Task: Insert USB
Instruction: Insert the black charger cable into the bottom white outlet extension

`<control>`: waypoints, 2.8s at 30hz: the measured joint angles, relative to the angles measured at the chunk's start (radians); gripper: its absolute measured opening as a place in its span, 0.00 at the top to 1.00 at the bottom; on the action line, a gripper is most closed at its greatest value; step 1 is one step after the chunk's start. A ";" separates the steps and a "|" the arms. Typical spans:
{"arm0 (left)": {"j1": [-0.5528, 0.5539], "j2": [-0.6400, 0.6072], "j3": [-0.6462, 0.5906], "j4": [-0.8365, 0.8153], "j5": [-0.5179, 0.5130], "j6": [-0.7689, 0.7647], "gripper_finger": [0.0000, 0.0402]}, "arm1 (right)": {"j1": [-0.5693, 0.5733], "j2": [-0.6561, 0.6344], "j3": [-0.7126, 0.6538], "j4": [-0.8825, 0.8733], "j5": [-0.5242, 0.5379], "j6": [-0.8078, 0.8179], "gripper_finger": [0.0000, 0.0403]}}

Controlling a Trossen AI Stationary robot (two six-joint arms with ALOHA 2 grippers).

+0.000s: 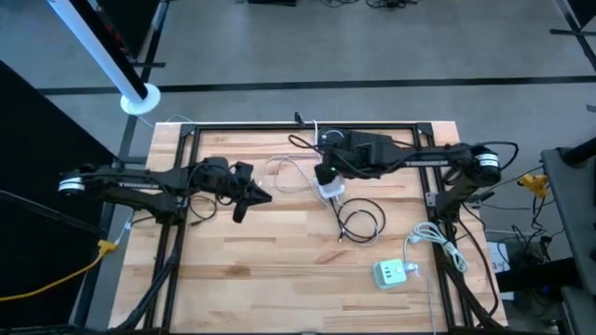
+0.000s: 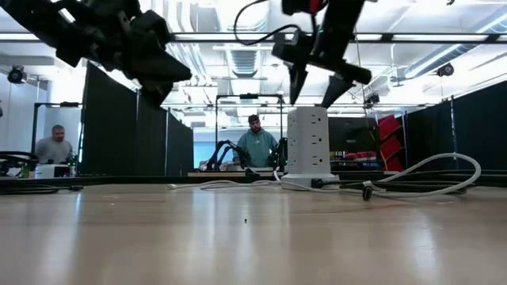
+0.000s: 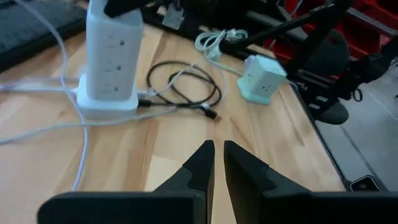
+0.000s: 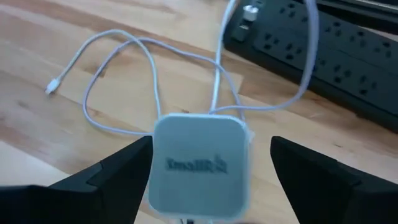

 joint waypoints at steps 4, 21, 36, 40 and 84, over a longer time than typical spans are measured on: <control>-0.001 0.005 0.000 -0.015 0.000 -0.018 0.94 | -0.005 0.066 0.027 -0.040 0.004 -0.011 0.22; -0.006 -0.020 0.000 -0.041 0.001 -0.044 0.94 | -0.018 0.117 0.026 -0.016 -0.038 -0.123 0.27; -0.015 -0.273 0.000 -0.048 0.021 -0.073 0.94 | 0.051 0.111 0.255 -0.211 -0.058 -0.208 0.27; -0.015 -0.355 0.001 -0.045 0.055 -0.099 0.94 | 0.101 0.111 0.325 -0.209 -0.068 -0.231 0.27; -0.014 -0.421 0.001 -0.025 -0.136 -0.174 0.94 | -0.002 0.586 0.838 -0.344 -0.215 -0.782 0.27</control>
